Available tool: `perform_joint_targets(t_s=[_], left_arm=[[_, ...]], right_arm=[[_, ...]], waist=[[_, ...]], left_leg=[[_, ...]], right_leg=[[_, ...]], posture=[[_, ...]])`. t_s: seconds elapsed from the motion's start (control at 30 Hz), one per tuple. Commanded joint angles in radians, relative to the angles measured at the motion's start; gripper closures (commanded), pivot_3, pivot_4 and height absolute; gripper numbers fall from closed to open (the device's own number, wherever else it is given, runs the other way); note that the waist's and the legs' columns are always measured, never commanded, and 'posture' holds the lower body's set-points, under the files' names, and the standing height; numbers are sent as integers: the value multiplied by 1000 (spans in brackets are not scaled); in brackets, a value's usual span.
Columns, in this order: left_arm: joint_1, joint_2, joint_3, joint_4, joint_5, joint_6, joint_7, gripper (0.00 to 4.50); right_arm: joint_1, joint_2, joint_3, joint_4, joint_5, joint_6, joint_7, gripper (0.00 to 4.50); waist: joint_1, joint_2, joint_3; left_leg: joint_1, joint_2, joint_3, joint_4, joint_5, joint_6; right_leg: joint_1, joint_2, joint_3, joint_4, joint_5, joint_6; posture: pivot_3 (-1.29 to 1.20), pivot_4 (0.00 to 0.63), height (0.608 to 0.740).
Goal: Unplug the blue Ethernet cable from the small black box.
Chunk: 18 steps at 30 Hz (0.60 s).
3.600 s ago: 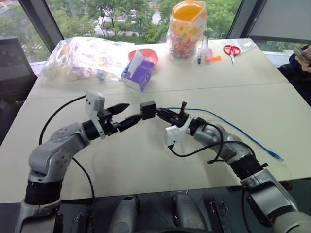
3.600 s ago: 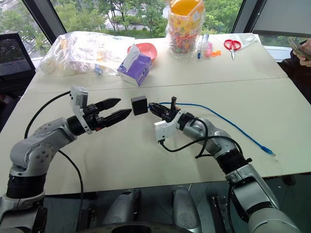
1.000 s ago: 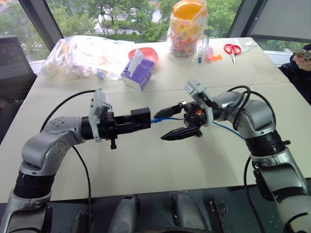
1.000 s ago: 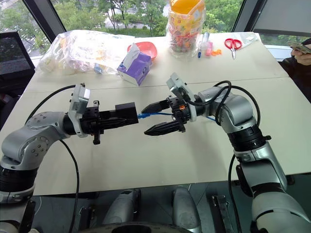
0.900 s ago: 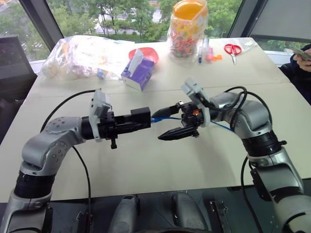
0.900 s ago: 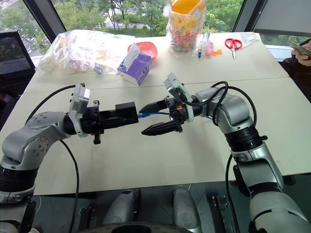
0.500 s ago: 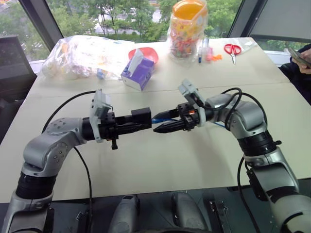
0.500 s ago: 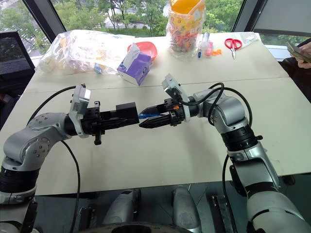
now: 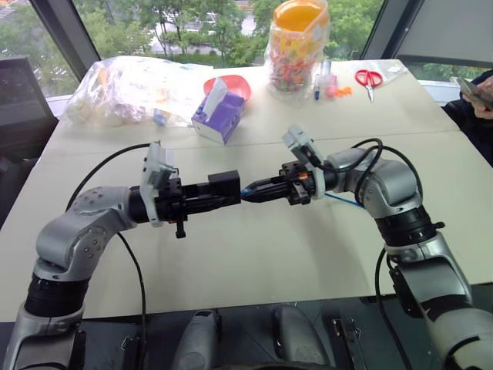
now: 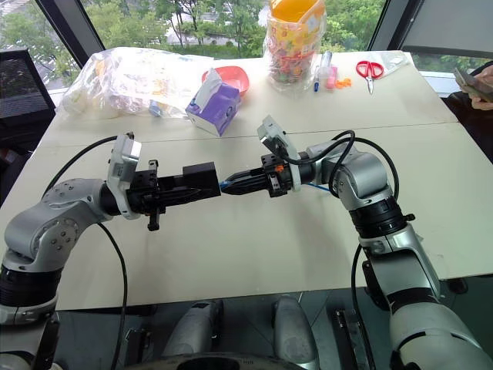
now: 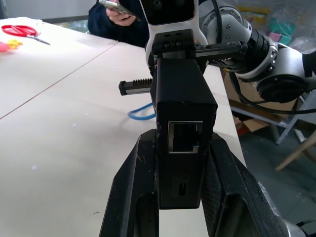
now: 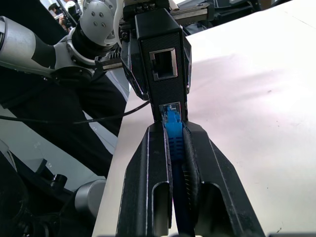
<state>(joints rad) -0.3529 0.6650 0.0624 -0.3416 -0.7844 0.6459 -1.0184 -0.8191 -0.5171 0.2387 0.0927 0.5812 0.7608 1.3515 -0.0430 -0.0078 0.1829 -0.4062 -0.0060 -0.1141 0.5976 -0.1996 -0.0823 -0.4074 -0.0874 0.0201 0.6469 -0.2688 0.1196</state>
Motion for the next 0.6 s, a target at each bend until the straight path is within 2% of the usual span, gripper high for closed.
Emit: perform_joint_targets(t_s=[0.03,0.27,0.53,0.6], left_arm=[[1,19,22,-43,-1,-24,-13,4007],[23,52,34,-54,14,-38,-38,4007],[87,90,64,-76,18,-55,-34,4007],[94,85,49,-61,61,-89,-29,4007]], right_arm=[[-27,14,-7,-18,16,5,26,4455],[-17,-17,-7,47,-22,-16,47,4455],[-12,-73,-27,299,-142,-161,63,4455],[-12,-68,-28,355,-190,-236,35,4455]], waist=[[0,0,0],[0,0,0],[0,0,1],[0,0,1]], left_leg=[[0,0,0,0,0,0],[0,0,0,0,0,0],[0,0,0,0,0,0],[0,0,0,0,0,0]], right_leg=[[0,0,0,0,0,0],[0,0,0,0,0,0],[0,0,0,0,0,0],[0,0,0,0,0,0]], posture=[[0,150,740],[0,150,740],[0,150,740],[0,150,740]])
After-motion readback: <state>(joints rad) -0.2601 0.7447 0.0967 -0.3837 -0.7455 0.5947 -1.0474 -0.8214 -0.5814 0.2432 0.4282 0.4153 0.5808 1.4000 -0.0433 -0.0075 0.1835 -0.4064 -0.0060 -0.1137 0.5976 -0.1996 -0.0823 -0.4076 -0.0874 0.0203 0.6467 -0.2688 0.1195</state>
